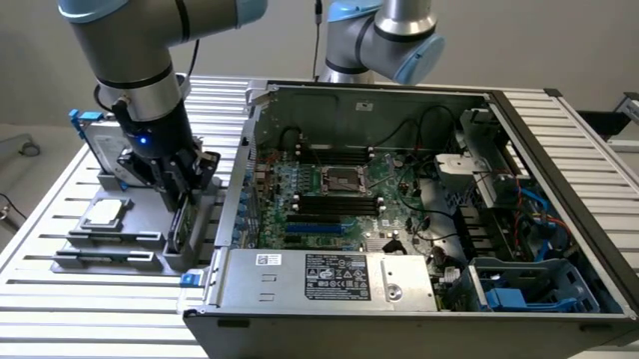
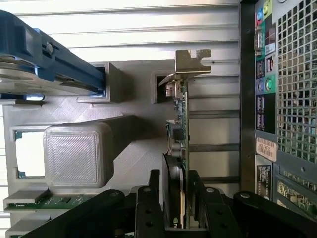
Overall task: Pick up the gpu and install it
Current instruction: 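Pick up the gpu and move the gpu toward the slot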
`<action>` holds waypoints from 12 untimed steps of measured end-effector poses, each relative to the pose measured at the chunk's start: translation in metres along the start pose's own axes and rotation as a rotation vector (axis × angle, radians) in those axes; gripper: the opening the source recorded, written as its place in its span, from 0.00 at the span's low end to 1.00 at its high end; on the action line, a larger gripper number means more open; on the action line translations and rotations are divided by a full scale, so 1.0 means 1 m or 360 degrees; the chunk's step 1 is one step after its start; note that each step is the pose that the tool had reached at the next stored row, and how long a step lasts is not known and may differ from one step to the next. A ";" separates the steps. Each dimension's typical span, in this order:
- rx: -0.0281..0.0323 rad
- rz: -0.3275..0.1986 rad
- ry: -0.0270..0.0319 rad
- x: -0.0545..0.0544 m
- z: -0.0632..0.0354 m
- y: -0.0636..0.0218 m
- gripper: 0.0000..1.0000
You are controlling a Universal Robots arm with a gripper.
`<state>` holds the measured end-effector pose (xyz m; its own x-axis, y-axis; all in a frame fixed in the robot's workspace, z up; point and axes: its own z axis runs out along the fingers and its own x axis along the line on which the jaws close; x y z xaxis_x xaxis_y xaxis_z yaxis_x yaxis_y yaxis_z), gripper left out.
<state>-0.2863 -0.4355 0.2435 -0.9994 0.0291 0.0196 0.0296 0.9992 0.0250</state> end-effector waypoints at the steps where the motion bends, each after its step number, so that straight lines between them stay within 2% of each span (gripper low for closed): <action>1: 0.00004 -0.0010 0.00031 0.000 0.0003 0.0000 0.36; 6: 0.00018 -0.0054 0.00159 0.000 0.0006 0.0000 0.36; 9: 0.00041 -0.0063 0.00162 0.000 0.0010 0.0000 0.36; 12: 0.00120 -0.0063 0.00162 -0.001 0.0015 0.0000 0.36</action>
<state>-0.2857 -0.4356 0.2420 -0.9995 -0.0107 0.0289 -0.0102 0.9998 0.0184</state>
